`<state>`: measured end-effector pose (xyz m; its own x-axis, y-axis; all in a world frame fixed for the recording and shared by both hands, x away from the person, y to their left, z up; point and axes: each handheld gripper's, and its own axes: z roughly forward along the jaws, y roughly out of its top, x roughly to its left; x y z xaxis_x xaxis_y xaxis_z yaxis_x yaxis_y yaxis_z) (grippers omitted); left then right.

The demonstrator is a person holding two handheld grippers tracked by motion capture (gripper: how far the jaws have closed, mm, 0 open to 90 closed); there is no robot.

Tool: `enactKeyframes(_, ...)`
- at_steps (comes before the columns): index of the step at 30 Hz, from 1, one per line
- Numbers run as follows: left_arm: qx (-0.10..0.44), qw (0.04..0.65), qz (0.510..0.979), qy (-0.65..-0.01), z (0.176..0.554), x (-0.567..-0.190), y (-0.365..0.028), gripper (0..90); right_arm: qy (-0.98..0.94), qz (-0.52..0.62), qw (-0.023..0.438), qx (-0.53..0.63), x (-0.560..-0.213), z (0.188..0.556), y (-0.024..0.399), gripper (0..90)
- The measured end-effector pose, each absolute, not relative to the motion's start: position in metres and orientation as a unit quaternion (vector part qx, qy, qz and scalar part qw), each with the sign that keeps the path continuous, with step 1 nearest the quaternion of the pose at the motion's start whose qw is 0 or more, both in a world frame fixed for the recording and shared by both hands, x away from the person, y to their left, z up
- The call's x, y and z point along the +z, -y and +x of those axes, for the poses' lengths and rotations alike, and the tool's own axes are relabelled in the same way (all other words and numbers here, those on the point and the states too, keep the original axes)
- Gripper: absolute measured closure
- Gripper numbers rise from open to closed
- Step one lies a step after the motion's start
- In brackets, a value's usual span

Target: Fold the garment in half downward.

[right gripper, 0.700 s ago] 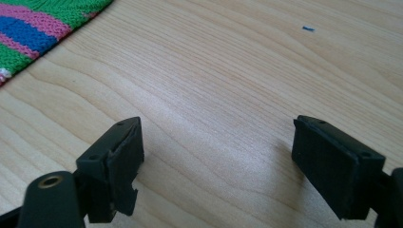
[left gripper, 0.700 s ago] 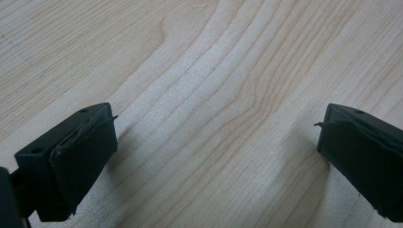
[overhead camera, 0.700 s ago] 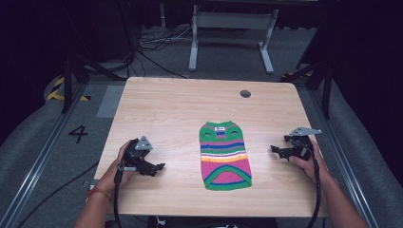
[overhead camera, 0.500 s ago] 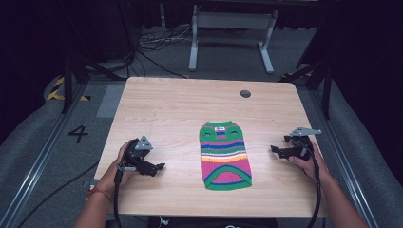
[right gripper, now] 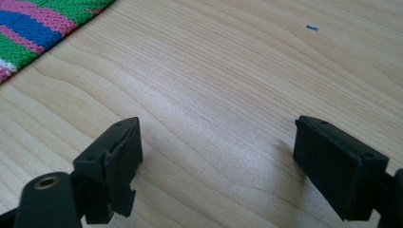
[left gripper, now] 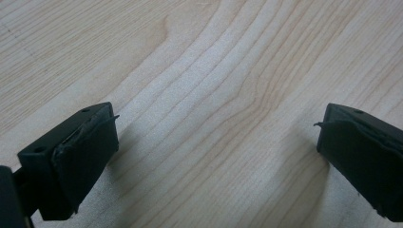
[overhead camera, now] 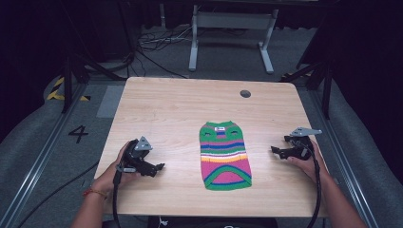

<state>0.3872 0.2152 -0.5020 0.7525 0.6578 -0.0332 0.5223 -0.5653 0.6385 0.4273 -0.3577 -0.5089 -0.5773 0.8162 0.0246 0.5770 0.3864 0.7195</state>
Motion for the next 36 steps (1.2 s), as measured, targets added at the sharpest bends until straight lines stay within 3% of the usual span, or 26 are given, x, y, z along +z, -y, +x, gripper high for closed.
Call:
enactKeyframes(8, 0.091, 0.325, 0.888, -0.313, 0.395, -0.498, -0.217, 4.4, -0.822, 0.422, 0.163, 0.346, -0.506, 0.429, 0.357, 20.3)
enactKeyframes(10, 0.095, 0.332, 0.887, -0.307, 0.398, -0.495, -0.217, 25.3, -0.827, 0.414, 0.166, 0.342, -0.502, 0.428, 0.356, 23.9)
enactKeyframes(12, 0.103, 0.326, 0.887, -0.311, 0.403, -0.495, -0.214, 19.0, -0.823, 0.412, 0.162, 0.356, -0.498, 0.428, 0.355, 26.2)
enactKeyframes(15, 0.11, 0.326, 0.887, -0.309, 0.406, -0.493, -0.213, 29.2, -0.822, 0.405, 0.157, 0.369, -0.492, 0.429, 0.352, 28.2)
enactKeyframes(22, 0.135, 0.355, 0.868, -0.319, 0.426, -0.472, -0.201, 29.8, -0.832, 0.377, 0.159, 0.374, -0.48, 0.431, 0.335, 35.6)
enactKeyframes(36, 0.142, 0.371, 0.864, -0.31, 0.469, -0.456, -0.154, 33.4, -0.847, 0.343, 0.167, 0.371, -0.452, 0.464, 0.285, 40.6)
